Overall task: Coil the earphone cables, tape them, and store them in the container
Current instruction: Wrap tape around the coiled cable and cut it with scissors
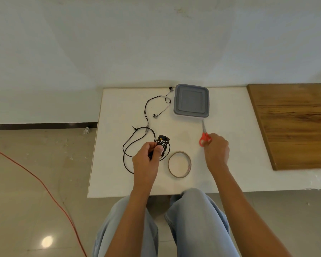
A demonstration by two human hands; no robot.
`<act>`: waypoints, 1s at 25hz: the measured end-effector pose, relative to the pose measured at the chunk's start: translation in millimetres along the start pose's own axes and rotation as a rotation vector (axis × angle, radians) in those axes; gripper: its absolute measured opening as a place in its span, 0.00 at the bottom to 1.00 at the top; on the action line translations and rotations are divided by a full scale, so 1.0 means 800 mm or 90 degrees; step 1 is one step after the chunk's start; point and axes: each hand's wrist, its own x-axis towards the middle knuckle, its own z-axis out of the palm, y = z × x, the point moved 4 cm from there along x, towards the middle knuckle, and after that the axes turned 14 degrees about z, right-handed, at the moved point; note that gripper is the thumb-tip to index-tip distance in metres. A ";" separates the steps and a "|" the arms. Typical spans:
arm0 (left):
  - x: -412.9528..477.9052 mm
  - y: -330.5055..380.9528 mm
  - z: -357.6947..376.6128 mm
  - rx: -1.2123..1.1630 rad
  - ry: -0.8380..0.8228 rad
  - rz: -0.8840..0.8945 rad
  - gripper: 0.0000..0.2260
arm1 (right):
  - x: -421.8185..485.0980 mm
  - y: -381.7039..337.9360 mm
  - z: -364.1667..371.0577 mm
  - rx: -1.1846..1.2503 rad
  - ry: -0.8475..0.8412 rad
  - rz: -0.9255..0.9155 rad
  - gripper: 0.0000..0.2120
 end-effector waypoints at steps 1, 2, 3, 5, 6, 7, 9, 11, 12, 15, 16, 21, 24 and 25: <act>0.000 0.005 -0.003 0.002 -0.004 0.003 0.02 | -0.010 0.009 -0.002 -0.008 -0.001 0.000 0.10; 0.000 0.011 -0.006 0.007 -0.009 0.012 0.01 | -0.018 0.017 -0.002 -0.036 -0.003 -0.002 0.10; 0.001 0.018 -0.009 0.016 -0.016 0.030 0.01 | -0.025 0.024 -0.002 -0.088 -0.004 -0.009 0.09; 0.002 0.036 -0.015 0.044 -0.038 0.072 0.01 | -0.037 0.032 -0.003 -0.221 -0.004 -0.043 0.07; 0.003 0.046 -0.018 0.059 -0.053 0.092 0.02 | -0.042 0.033 -0.005 -0.261 -0.008 -0.071 0.07; 0.004 0.055 -0.020 0.075 -0.073 0.108 0.02 | -0.045 0.034 -0.005 -0.278 -0.024 -0.104 0.08; 0.007 0.071 -0.023 0.131 -0.127 0.132 0.03 | -0.050 0.037 -0.007 -0.239 -0.083 -0.156 0.08; 0.010 0.084 -0.025 0.191 -0.171 0.143 0.04 | -0.051 0.040 -0.011 -0.138 -0.147 -0.165 0.08; 0.012 0.089 -0.027 0.213 -0.181 0.143 0.05 | -0.051 0.042 -0.014 -0.082 -0.176 -0.169 0.10; 0.017 0.102 -0.036 0.265 -0.182 0.141 0.07 | -0.055 0.040 -0.018 0.043 -0.236 -0.227 0.11; 0.020 0.106 -0.041 0.273 -0.178 0.144 0.07 | -0.057 0.037 -0.018 0.043 -0.253 -0.252 0.11; 0.034 0.125 -0.065 0.260 -0.139 0.157 0.06 | -0.070 0.019 -0.012 0.011 -0.309 -0.319 0.13; 0.040 0.132 -0.072 0.231 -0.127 0.168 0.05 | -0.078 0.011 -0.012 0.117 -0.337 -0.311 0.11; 0.040 0.134 -0.073 0.213 -0.126 0.168 0.05 | -0.081 0.007 -0.014 0.148 -0.350 -0.312 0.10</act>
